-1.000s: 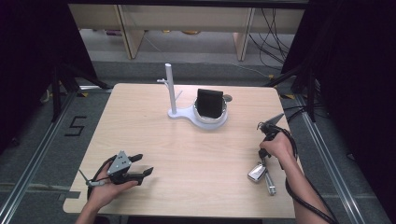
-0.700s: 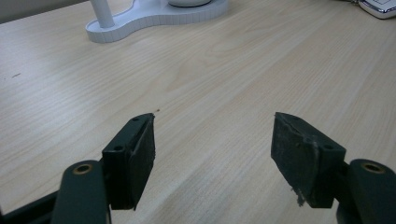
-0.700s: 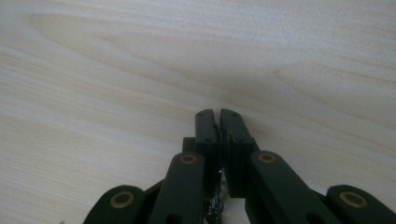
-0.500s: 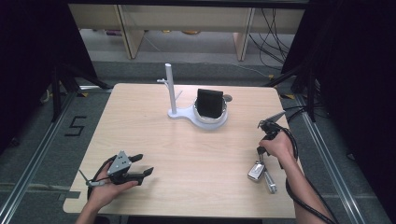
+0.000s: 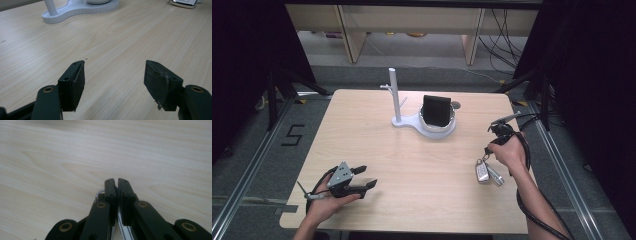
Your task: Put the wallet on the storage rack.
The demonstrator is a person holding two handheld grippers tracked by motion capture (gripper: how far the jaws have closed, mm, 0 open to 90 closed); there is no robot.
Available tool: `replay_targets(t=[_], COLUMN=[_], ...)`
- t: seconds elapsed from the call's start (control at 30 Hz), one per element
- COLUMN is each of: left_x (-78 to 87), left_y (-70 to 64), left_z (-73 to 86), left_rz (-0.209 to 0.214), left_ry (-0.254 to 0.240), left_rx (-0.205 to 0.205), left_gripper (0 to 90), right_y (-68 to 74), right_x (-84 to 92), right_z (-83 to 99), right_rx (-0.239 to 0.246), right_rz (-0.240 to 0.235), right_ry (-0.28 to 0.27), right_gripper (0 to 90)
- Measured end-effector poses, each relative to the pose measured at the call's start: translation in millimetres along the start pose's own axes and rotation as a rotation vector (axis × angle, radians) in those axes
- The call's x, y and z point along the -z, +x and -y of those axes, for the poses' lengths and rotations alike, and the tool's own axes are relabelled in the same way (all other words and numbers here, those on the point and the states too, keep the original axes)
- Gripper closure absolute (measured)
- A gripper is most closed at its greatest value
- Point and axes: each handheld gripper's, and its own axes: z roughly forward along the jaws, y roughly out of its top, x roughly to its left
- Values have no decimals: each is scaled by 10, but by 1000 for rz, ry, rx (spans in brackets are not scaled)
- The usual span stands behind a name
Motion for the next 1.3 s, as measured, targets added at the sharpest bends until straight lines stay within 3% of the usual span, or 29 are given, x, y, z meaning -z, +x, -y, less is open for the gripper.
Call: replay_targets(t=[0.1, 0.13, 0.2, 0.23, 0.27, 0.3, 0.4, 0.47, 0.53, 0.6, 0.63, 0.67, 0.73, 0.77, 0.8, 0.87, 0.9, 0.97, 1.03, 1.07, 1.13, 1.17, 1.23, 1.3], left_x=[-4, -1, -13, -12, -14, -19, -31, -30, -38, -40, -43, -46, -69, -83, -91, -123, -143, -200, -244, -282, -340, -364, -413, -459], left_y=[-11, -20, -24, -28, -34, -37, -47, -57, -55, -58, -57, -57, -58, -62, -62, -77, -90, -124, -159, -180, -214, -226, -241, -250], left_z=[-22, -32, -44, -57, -64, -69, -80, -96, -117, -143, -157, -179, -228, -264, -299, -361, -399, -493, -571, -626, -710, -751, -821, -881], left_rz=[10, 4, 12, 9, 9, 12, 24, 20, 35, 38, 36, 36, 29, 22, 21, 34, 42, 67, 79, 97, 107, 108, 112, 114], left_ry=[-12, -8, -17, -12, -12, -15, -24, -20, -30, -28, -28, -25, -45, -53, -51, -60, -61, -67, -68, -75, -85, -83, -80, -79], left_rx=[-1, 1, 2, -7, -5, -8, -5, -6, -4, 2, -4, -11, -2, 5, -2, -14, -21, -47, -63, -73, -85, -95, -106, -114], left_gripper=[334, 335, 335, 335, 335, 334, 334, 333, 333, 333, 333, 331, 320, 315, 313, 311, 311, 311, 311, 312, 317, 321, 328, 341], right_y=[59, 38, 54, 96, 112, 82, 106, 157, 160, 229, 198, 202, 279, 262, 325, 325, 374, 397, 470, 465, 477, 526, 546, 610], right_x=[53, 76, 115, 122, 143, 154, 200, 231, 258, 302, 316, 330, 361, 366, 386, 403, 424, 451, 483, 487, 509, 523, 540, 573], right_z=[-16, -24, -42, -50, -63, -75, -96, -110, -119, -134, -144, -145, -153, -164, -166, -180, -181, -204, -218, -234, -246, -242, -262, -264], right_rx=[-24, 7, 7, -41, -47, 6, 34, 12, 44, 3, 62, 71, 25, 62, 21, 68, 43, 81, 52, 85, 165, 145, 172, 196], right_rz=[-3, -23, -16, -19, -15, -10, -12, -12, -9, -13, -7, -14, -16, -9, -19, -14, -28, -24, -27, -16, -52, -62, -95, -82], right_ry=[-26, -37, -58, -64, -73, -95, -124, -136, -162, -161, -183, -186, -180, -194, -178, -190, -184, -187, -183, -191, -226, -221, -227, -225], right_gripper=[875, 875, 874, 875, 875, 875, 874, 874, 874, 874, 874, 874, 874, 875, 875, 875, 875, 875, 875, 875, 875, 875, 874, 875])
